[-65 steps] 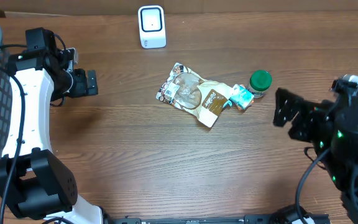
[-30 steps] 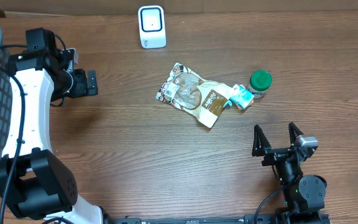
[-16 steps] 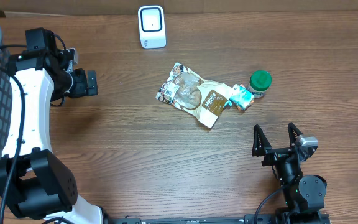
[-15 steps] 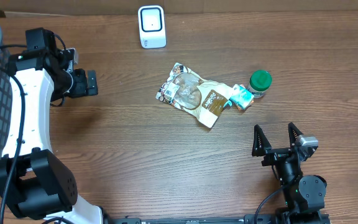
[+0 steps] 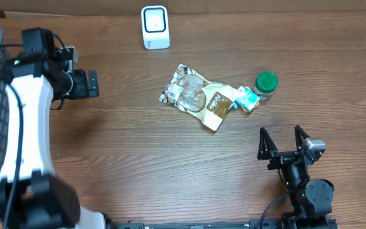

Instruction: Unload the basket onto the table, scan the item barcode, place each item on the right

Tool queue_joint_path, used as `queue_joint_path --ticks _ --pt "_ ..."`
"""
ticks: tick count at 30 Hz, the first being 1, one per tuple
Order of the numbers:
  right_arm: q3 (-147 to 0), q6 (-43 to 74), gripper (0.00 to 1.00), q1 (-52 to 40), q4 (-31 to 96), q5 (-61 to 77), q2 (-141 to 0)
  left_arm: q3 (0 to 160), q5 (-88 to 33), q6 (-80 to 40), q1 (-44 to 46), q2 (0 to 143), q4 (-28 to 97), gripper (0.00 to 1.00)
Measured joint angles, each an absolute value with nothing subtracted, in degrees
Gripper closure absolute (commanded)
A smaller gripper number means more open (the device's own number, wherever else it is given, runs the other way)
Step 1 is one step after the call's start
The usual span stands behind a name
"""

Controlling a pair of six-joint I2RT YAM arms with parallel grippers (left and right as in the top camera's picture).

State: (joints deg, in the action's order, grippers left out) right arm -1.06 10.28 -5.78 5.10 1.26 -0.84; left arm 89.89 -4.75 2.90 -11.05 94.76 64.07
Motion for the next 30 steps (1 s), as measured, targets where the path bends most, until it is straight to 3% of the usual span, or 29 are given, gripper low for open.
queue_joint_path --ticks 5,11,23,30 --pt "-1.1 10.3 0.00 -5.8 5.1 1.3 -0.8 86.9 -0.8 3.6 -9.1 79.4 63.0 0.00" --pt "-1.1 10.3 0.00 -5.8 5.1 1.3 -0.8 70.8 1.8 3.7 -9.0 59.7 57.3 0.00" --pt "-1.1 10.3 0.00 -5.8 5.1 1.3 -0.8 24.1 -1.5 4.8 -7.8 23.9 10.4 0.01" --pt "-1.1 10.3 0.00 -5.8 5.2 1.3 -0.8 7.0 -1.9 6.9 -3.6 10.2 -1.4 0.00"
